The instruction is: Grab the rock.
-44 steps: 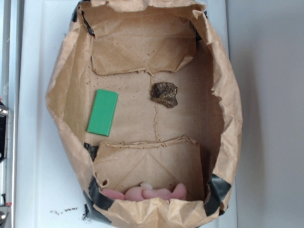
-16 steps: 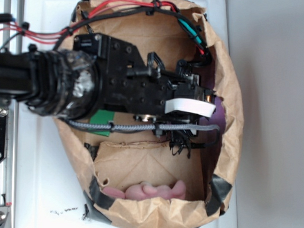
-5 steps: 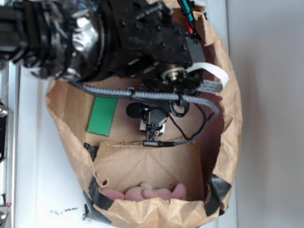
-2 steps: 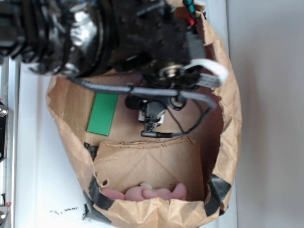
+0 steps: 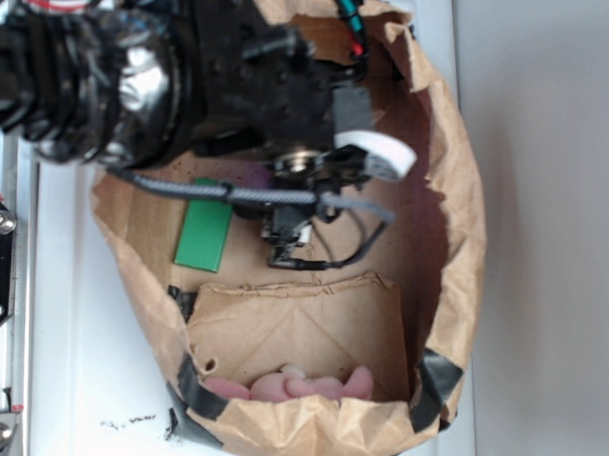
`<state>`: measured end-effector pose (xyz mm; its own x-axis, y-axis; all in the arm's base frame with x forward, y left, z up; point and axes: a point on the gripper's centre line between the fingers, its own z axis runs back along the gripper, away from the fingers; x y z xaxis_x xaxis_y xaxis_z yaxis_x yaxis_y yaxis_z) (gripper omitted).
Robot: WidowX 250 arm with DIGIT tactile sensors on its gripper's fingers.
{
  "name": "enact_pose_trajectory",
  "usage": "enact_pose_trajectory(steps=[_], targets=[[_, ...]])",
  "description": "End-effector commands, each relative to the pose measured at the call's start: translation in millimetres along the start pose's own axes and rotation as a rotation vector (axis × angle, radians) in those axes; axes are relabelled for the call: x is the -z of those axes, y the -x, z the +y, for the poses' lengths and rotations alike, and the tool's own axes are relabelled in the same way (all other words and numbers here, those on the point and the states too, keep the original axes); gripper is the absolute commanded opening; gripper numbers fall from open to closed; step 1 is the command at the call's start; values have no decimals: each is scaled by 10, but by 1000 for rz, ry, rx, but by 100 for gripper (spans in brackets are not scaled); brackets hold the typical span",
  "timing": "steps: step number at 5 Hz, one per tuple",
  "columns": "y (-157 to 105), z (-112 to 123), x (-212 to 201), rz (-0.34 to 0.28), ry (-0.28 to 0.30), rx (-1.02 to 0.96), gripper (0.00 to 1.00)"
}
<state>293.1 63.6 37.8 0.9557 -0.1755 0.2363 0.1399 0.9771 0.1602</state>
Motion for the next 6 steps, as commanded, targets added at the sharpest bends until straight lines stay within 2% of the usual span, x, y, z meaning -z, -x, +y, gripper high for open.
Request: enact_pose_trajectory(steps=[1,3,4,6], targets=[[-71,-69,-9,-22,-26,30,100],[-62,-125,32,-15,-39,39,100],[-88,-121,42,-6,-36,25,0],[-113,-99,-22,-16,-30,22,0]])
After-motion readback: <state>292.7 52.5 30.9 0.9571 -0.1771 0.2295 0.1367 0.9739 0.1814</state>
